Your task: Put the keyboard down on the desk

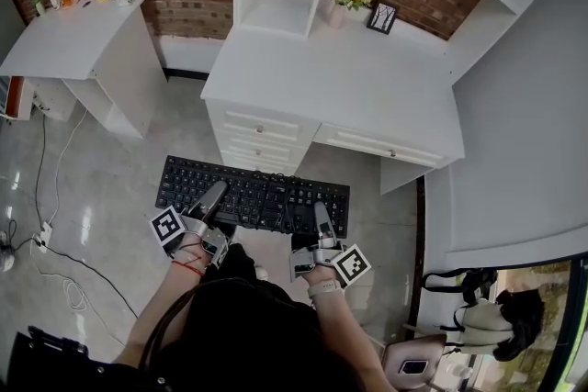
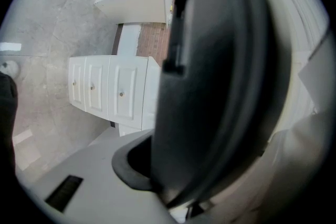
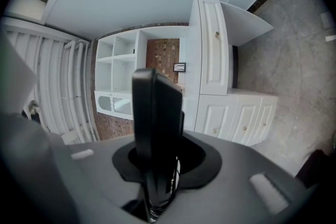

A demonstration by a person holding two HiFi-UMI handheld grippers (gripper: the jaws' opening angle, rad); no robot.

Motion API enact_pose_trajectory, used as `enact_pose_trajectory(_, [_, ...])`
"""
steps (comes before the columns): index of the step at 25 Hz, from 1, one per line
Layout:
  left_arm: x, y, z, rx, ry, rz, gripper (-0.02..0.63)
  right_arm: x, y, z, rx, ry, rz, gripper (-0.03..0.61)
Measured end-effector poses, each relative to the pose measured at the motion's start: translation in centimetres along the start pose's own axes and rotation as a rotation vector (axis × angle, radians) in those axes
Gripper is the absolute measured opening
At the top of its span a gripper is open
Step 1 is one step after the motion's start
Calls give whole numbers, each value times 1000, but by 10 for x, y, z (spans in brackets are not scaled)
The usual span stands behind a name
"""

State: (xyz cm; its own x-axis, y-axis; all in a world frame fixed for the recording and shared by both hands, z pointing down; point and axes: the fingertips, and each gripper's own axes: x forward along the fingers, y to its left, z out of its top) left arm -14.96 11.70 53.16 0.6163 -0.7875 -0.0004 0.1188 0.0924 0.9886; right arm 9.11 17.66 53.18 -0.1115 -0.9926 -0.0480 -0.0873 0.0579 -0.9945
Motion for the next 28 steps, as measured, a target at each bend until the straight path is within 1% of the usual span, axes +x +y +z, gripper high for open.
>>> enact_pose_trajectory(5, [15,5,3,-1,-5,25,98,13,-12,8,17,4,-18,80])
enact_pose_trajectory(10, [34,9,18,-14,-16,39,100,38,-16,11,21,8,-27,80])
enact_pose_trajectory(19, [100,10,27,-29,28,35,100,82,-19,47,-5,-26,-39,80])
enact_pose_trajectory(28, [151,12,42,-36,55,58,100,121,-27,69,16,-55,-59,80])
